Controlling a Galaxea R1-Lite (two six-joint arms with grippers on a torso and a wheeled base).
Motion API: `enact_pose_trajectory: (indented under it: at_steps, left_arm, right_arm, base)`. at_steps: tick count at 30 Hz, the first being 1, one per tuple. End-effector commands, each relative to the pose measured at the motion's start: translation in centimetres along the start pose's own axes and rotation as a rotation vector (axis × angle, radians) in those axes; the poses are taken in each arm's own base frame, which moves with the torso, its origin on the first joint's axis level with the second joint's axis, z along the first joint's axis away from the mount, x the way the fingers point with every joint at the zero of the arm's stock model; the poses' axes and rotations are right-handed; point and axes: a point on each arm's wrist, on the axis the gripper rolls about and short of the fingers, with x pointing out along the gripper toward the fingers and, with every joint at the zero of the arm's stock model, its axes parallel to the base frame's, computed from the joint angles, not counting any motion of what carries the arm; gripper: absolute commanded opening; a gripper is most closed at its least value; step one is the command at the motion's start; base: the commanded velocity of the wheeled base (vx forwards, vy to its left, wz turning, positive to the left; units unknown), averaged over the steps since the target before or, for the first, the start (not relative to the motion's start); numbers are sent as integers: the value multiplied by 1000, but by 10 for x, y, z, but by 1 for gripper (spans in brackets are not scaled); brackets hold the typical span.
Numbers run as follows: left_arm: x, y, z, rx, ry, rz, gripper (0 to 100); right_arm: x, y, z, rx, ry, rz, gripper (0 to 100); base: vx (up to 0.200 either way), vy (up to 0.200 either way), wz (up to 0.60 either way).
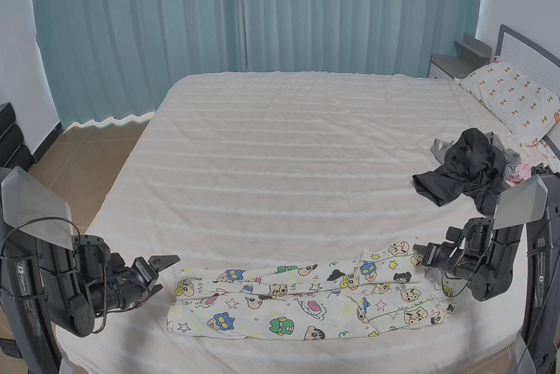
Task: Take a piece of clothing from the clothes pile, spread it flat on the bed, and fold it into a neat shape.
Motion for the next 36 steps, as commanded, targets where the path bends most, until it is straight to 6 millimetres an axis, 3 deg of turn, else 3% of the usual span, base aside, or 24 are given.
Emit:
enact_pose_trajectory:
  at_steps: [1, 2, 11, 14, 22, 32, 33, 36]
  left_arm:
    - [0, -1, 1, 6, -10, -12, 100]
    - [0, -1, 1, 6, -10, -12, 100]
    - [1, -2, 1, 13, -11, -14, 100]
    - [14, -4, 1, 110, -32, -6, 100]
    - [52, 15, 0, 330, -5, 61, 100]
    - [69, 10, 1, 394, 37, 60, 100]
    - [69, 9, 1, 395, 37, 59, 0]
    - [68, 9, 0, 394, 40, 62, 0]
  right_arm:
    - [2, -2, -4, 4, 11, -3, 0]
    - [2, -2, -4, 4, 11, -3, 100]
    - [-8, -1, 2, 10, -13, -14, 100]
    - [-22, 7, 5, 24, -15, -9, 100]
    - [-24, 10, 4, 40, -9, -3, 100]
    - [-24, 12, 3, 35, -1, -1, 100]
    - [-24, 12, 2, 36, 0, -1, 100]
    - [-24, 12, 2, 36, 0, -1, 100]
  base:
    - [0, 0, 0]
    - [0, 0, 0]
    - [0, 0, 0]
    - [0, 0, 0]
    - [0, 0, 0]
    - [0, 0, 0]
    - [0, 0, 0]
    - [0, 0, 0]
